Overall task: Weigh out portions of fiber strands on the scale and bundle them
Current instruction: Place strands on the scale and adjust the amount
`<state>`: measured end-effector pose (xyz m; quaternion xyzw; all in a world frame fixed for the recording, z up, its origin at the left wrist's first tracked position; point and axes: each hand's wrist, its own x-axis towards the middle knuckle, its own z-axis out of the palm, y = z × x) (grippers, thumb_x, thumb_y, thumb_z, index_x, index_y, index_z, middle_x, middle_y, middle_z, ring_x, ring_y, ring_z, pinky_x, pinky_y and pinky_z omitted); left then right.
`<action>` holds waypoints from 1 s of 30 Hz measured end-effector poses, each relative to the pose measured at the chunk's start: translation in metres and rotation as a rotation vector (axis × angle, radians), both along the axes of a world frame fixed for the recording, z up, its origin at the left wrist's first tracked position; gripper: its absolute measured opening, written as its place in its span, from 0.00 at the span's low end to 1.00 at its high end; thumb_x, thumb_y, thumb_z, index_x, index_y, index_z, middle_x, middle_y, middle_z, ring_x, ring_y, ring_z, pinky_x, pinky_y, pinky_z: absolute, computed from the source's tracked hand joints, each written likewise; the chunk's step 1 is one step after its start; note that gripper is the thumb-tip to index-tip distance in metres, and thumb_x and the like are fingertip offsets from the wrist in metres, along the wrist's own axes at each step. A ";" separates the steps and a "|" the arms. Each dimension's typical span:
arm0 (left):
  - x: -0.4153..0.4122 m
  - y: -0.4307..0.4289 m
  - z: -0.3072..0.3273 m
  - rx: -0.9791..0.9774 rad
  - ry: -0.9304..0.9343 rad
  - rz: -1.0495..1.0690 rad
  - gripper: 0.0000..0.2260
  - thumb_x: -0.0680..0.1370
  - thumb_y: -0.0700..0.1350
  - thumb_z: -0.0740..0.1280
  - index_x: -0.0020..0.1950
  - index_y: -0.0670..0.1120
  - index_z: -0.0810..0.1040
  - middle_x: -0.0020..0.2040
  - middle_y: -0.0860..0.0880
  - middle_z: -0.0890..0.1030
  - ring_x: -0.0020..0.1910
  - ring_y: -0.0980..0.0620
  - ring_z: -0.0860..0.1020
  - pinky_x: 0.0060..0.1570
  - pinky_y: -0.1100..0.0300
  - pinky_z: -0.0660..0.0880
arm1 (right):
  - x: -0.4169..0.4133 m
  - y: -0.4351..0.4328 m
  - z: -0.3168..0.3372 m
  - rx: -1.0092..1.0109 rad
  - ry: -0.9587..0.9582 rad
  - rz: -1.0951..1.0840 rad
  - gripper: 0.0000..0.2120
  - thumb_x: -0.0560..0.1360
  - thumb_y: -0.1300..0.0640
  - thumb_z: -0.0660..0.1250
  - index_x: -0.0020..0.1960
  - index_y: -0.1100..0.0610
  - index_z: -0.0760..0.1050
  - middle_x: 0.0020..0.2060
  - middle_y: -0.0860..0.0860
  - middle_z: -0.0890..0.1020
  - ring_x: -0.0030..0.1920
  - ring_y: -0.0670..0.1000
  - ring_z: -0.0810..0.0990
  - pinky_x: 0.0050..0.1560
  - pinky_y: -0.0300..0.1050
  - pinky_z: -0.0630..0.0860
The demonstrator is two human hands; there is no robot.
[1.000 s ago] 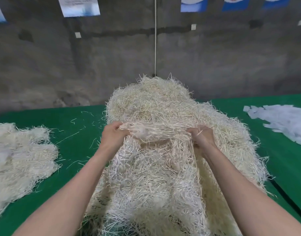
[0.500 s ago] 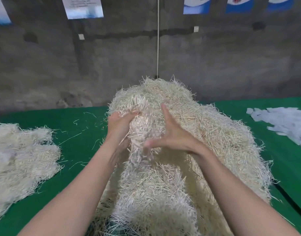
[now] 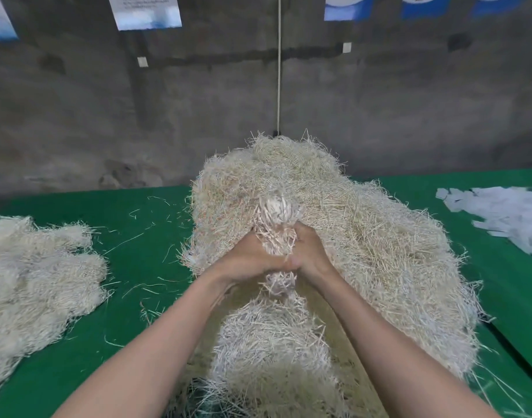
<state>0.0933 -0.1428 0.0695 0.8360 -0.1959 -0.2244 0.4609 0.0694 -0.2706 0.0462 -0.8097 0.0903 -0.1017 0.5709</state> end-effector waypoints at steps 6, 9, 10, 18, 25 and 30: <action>0.006 0.002 -0.004 -0.023 0.059 0.165 0.48 0.62 0.49 0.78 0.75 0.43 0.55 0.72 0.45 0.62 0.68 0.49 0.67 0.63 0.55 0.67 | -0.001 -0.017 0.001 0.176 0.138 0.032 0.34 0.70 0.62 0.70 0.72 0.55 0.60 0.59 0.55 0.74 0.48 0.50 0.78 0.42 0.38 0.75; -0.006 -0.006 -0.001 -0.451 0.225 0.190 0.20 0.61 0.47 0.73 0.52 0.46 0.79 0.61 0.51 0.74 0.50 0.59 0.78 0.51 0.60 0.75 | -0.002 -0.019 0.002 0.364 0.115 0.152 0.46 0.65 0.49 0.73 0.76 0.50 0.51 0.73 0.54 0.60 0.70 0.55 0.63 0.67 0.55 0.63; -0.005 -0.007 -0.001 -0.550 0.268 0.207 0.13 0.64 0.47 0.70 0.47 0.46 0.81 0.54 0.47 0.81 0.49 0.54 0.81 0.48 0.56 0.78 | -0.005 -0.022 0.002 0.426 0.076 0.219 0.47 0.62 0.46 0.74 0.75 0.48 0.54 0.73 0.54 0.62 0.69 0.54 0.65 0.68 0.58 0.63; 0.010 -0.006 0.032 -1.026 0.500 0.535 0.13 0.67 0.52 0.69 0.37 0.42 0.80 0.31 0.40 0.82 0.26 0.46 0.81 0.24 0.53 0.77 | -0.009 -0.014 -0.048 -0.288 0.121 0.135 0.10 0.76 0.58 0.66 0.57 0.55 0.72 0.43 0.51 0.78 0.26 0.40 0.75 0.27 0.35 0.73; 0.033 0.013 0.050 -0.914 0.354 0.610 0.11 0.75 0.49 0.68 0.34 0.48 0.81 0.40 0.45 0.82 0.39 0.46 0.79 0.40 0.48 0.76 | -0.031 -0.050 -0.065 -0.377 0.198 0.081 0.22 0.72 0.56 0.69 0.63 0.49 0.67 0.55 0.45 0.75 0.49 0.45 0.77 0.41 0.36 0.77; 0.023 -0.001 0.047 -0.910 0.432 0.576 0.11 0.71 0.49 0.70 0.48 0.44 0.78 0.38 0.42 0.81 0.32 0.46 0.80 0.30 0.55 0.78 | -0.019 -0.024 0.006 -0.424 -0.121 0.108 0.50 0.58 0.39 0.72 0.74 0.44 0.52 0.70 0.41 0.60 0.69 0.44 0.59 0.71 0.49 0.57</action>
